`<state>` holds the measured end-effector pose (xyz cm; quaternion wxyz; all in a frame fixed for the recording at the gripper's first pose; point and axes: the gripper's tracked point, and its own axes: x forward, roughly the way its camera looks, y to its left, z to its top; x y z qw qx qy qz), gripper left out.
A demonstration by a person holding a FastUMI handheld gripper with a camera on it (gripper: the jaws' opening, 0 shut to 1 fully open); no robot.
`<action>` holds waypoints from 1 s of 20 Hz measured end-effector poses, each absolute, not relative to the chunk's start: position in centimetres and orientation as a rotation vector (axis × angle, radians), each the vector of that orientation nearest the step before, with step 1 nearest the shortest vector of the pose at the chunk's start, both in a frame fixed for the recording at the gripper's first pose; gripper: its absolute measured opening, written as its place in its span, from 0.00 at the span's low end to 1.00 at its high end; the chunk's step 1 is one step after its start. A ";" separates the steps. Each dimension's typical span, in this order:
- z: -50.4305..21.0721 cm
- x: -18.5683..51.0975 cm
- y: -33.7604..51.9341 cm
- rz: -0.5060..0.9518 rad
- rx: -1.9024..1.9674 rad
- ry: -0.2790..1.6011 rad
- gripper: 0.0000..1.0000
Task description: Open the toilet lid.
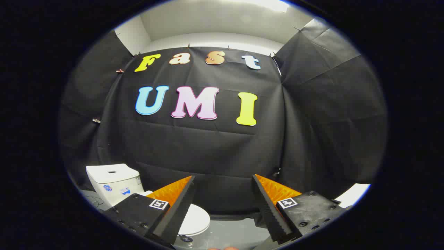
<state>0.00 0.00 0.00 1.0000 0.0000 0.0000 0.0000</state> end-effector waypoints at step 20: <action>-0.6 -0.8 0.8 0.064 -0.060 -0.007 0.98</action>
